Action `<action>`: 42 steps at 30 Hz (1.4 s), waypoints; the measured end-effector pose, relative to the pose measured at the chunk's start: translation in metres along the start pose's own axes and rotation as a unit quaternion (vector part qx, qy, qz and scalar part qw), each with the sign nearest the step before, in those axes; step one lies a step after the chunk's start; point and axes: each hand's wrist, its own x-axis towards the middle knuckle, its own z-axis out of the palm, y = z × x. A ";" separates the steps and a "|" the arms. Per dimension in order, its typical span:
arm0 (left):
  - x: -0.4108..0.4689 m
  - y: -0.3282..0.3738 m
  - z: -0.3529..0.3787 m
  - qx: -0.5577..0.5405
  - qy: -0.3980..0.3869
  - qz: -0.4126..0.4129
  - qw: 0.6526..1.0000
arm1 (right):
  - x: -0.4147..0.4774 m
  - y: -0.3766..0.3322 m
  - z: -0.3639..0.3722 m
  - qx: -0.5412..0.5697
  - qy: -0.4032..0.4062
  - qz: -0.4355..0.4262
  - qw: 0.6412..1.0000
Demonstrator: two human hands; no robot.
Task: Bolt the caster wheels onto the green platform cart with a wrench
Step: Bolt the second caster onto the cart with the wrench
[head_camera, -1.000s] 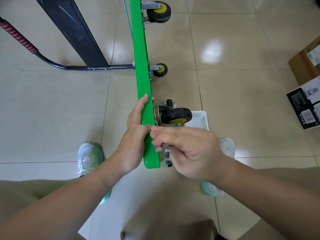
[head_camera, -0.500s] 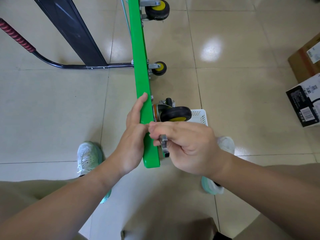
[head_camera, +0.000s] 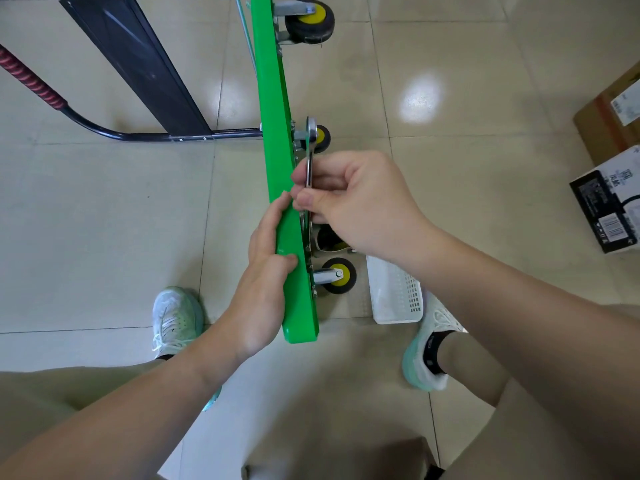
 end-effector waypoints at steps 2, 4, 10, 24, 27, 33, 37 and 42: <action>-0.001 -0.001 -0.001 0.002 0.001 0.002 1.000 | 0.005 -0.001 -0.005 -0.011 -0.002 0.020 1.000; -0.002 0.001 0.000 0.004 0.000 0.000 1.000 | 0.006 -0.002 -0.008 -0.011 0.005 0.029 1.000; -0.003 0.009 0.004 0.007 0.002 -0.018 1.000 | -0.011 -0.013 -0.016 0.035 0.032 -0.019 0.999; -0.003 0.008 0.001 -0.002 -0.013 -0.024 1.000 | -0.090 0.041 -0.021 -0.072 0.086 -0.268 0.957; -0.002 0.006 0.001 -0.004 -0.012 -0.026 1.000 | -0.090 0.043 -0.019 -0.073 0.069 -0.281 0.954; -0.002 0.007 0.001 -0.011 -0.010 -0.032 0.999 | -0.083 0.045 -0.012 -0.130 0.055 -0.305 0.942; -0.002 0.006 -0.001 -0.001 -0.012 -0.039 0.999 | -0.075 0.041 -0.013 -0.187 0.029 -0.333 0.924; -0.005 0.011 0.000 0.036 -0.011 -0.015 0.999 | -0.083 0.055 -0.012 -0.207 -0.044 -0.384 0.899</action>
